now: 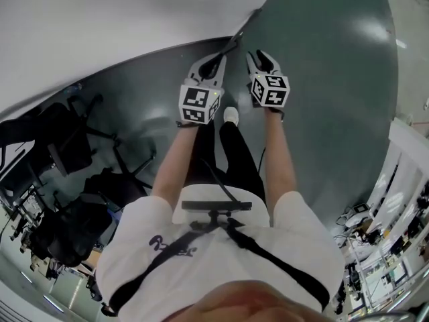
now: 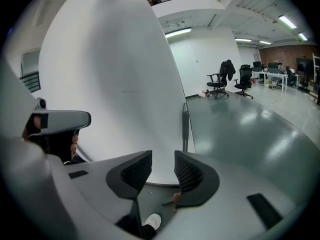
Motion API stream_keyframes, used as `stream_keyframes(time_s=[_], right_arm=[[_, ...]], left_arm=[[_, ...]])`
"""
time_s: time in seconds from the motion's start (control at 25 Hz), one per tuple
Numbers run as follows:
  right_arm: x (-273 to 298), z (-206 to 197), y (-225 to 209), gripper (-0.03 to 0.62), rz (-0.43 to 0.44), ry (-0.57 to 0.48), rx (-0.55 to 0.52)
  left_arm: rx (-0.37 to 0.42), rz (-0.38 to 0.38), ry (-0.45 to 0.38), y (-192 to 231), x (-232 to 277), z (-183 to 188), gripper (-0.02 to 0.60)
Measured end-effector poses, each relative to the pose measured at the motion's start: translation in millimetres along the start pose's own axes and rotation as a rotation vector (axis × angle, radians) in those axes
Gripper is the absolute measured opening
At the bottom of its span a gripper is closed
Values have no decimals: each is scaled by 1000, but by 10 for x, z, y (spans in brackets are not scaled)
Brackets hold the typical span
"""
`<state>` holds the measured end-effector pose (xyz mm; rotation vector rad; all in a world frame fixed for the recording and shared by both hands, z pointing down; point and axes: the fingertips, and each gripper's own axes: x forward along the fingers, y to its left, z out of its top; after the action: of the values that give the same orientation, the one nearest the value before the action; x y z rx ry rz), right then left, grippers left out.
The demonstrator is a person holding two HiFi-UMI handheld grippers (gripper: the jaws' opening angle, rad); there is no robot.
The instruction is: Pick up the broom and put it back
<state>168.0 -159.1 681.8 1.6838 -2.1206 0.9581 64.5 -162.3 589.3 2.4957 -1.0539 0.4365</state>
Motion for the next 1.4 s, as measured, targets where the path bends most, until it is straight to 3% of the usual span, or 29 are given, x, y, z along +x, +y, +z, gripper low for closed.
stream_keyframes(time_s=[0.32,0.52,0.84,1.28,1.4], right_arm=[[782,-229,-434,186,-30,27,47],[1144,-226,-564,198,-62,23,59],[1574,-168,-823,196,-93,7,111],[1717,-137,-997,193,-140,20,109],[1713,-115,-1005,141,-153,15,111]], left_arm=[[-19,12,31,208,442,-320,12],[-20,10,36,314,503,-388,12],[-45,-1,46,300,612,-455,12],[-46,-12,57,290,657,-494,12],[-49,-9,53,309,641,-460,12]])
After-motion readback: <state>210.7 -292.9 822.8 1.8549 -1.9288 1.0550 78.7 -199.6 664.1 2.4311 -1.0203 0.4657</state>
